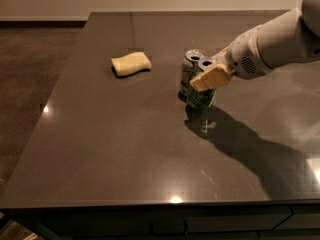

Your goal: Move green can near 7up can

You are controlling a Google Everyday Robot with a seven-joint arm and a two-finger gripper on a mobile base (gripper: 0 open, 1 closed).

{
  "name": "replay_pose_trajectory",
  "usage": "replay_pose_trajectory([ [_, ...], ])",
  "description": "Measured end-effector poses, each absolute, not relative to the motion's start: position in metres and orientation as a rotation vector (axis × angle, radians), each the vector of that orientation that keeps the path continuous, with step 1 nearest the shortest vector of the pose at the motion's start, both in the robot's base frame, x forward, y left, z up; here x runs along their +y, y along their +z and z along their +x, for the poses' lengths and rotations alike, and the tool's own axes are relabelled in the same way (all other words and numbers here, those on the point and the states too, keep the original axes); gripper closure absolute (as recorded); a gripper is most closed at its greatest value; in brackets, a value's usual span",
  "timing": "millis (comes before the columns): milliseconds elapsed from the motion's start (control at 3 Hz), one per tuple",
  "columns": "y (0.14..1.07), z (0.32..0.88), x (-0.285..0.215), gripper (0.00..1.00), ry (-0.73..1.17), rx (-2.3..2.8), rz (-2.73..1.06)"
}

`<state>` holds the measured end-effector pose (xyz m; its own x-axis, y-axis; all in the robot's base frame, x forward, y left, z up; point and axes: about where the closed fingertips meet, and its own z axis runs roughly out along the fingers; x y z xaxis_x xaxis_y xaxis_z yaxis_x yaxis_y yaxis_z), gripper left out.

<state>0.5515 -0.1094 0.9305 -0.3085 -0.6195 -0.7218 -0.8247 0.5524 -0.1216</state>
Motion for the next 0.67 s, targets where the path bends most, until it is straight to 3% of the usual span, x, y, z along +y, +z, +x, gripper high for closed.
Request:
replay_pose_trajectory([
  [667,0.9221,0.5591,-0.1117,0.59,0.278,2.038,-1.191],
])
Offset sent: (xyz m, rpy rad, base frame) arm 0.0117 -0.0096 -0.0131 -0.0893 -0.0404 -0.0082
